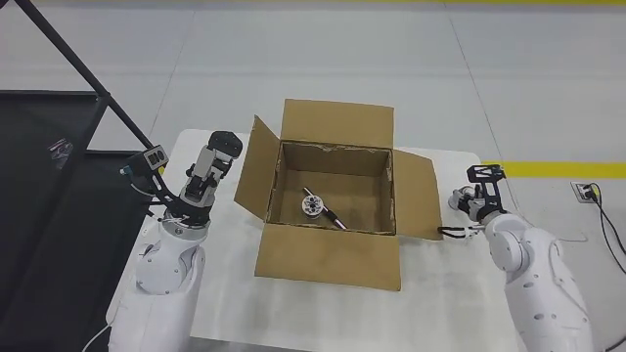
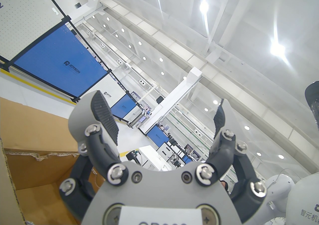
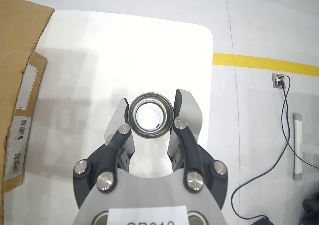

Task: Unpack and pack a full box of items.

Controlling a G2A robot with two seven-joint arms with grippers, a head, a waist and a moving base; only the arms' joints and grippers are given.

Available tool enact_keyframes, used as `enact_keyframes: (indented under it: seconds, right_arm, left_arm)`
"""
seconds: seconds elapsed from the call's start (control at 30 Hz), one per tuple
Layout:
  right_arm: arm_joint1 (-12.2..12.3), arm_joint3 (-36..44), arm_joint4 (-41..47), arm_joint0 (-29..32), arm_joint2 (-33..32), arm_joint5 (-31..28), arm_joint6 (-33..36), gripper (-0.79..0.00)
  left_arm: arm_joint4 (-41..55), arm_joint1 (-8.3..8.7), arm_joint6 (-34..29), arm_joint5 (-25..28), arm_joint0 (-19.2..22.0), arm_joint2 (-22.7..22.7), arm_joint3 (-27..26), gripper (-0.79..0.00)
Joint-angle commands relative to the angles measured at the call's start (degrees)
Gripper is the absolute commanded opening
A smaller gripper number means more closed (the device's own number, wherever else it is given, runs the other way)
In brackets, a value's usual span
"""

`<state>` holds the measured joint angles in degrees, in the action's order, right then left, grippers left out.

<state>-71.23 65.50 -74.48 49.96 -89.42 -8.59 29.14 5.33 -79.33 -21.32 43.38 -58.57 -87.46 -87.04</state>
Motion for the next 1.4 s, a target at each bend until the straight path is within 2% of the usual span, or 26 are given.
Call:
enact_keyframes:
  seconds: [0.0, 0.07, 0.17, 0.3, 0.37, 0.4, 0.43, 0.47, 0.5, 0.63, 0.77, 0.87, 1.0, 1.1, 1.23, 1.37]
  right_arm:
    - [0.0, -0.39, 0.58, -0.34, 0.18, 0.14, 0.47, -0.413]
    - [0.02, -0.44, 0.86, -0.52, 0.39, 0.13, 0.57, -0.397]
    - [0.12, 0.06, 1.14, -0.62, 0.41, 0.31, 0.92, -0.219]
    - [0.31, 2.38, 1.63, -0.19, -0.05, 0.98, 0.73, -0.163]
    - [0.38, 4.96, 2.47, 0.13, -0.44, 0.95, -0.19, -0.166]
    - [0.38, 7.1, 4.07, 0.41, -0.8, 0.37, -1.12, -0.203]
    - [0.38, 9.69, 5.49, 0.81, -1.3, 0.2, -2.28, -0.194]
    - [0.4, 12.5, 6.13, 1.31, -1.68, 0.36, -3.62, -0.166]
    - [0.39, 15.49, 6.58, 1.83, -1.67, 0.33, -4.65, 0.0]
    - [0.0, 27.58, 9.65, 3.03, 0.49, -0.34, -8.84, 0.0]
    - [-0.7, 33.3, 17.07, 1.63, 7.14, -6.8, -7.77, 0.0]
    - [-1.38, 31.6, 20.57, -1.72, 13.57, -9.47, -3.48, 0.0]
    - [-2.94, 22.29, 20.94, -9.33, 24.4, -9.95, 4.84, 0.0]
    - [-4.47, 14.68, 21.8, -13.59, 31.32, -9.78, 8.53, 0.0]
    - [-6.8, 5.99, 24.16, -17.71, 38.88, -9.12, 11.72, 0.0]
    - [-9.57, -3.05, 22.53, -21.84, 45.63, -5.65, 12.03, 0.0]
  left_arm:
    - [0.0, 0.0, 0.0, 0.0, 0.0, 0.0, 0.0, 0.0]
    - [0.0, 0.0, 0.0, 0.0, 0.0, 0.0, 0.0, 0.0]
    - [0.0, 0.0, 0.0, 0.0, 0.0, 0.0, 0.0, 0.0]
    - [0.0, 0.0, 0.0, 0.0, 0.0, 0.0, 0.0, 0.0]
    - [0.0, 0.0, 0.0, 0.0, 0.0, 0.0, 0.0, 0.0]
    - [0.0, 0.0, 0.0, 0.0, 0.0, 0.0, 0.0, 0.0]
    - [0.0, 0.0, 0.0, 0.0, 0.0, 0.0, 0.0, 0.0]
    - [0.0, 0.0, 0.0, 0.0, 0.0, 0.0, 0.0, 0.0]
    - [0.0, 0.0, 0.0, 0.0, 0.0, 0.0, 0.0, 0.0]
    - [0.0, 0.0, 0.0, 0.0, 0.0, 0.0, 0.0, 0.0]
    - [0.0, 0.0, 0.0, 0.0, 0.0, 0.0, 0.0, 0.0]
    - [-0.15, 0.02, 0.44, -0.55, -0.4, -0.01, -0.48, 0.0]
    - [-1.54, 0.18, 2.96, -0.73, -2.12, -0.88, -2.23, 0.0]
    - [-1.77, 0.37, 4.5, -0.62, -3.45, -2.12, -3.0, 0.0]
    - [-1.76, 0.55, 5.84, -0.99, -4.74, -3.28, -3.55, 0.0]
    - [-1.76, 0.55, 5.84, -0.99, -4.74, -3.28, -3.55, 0.0]
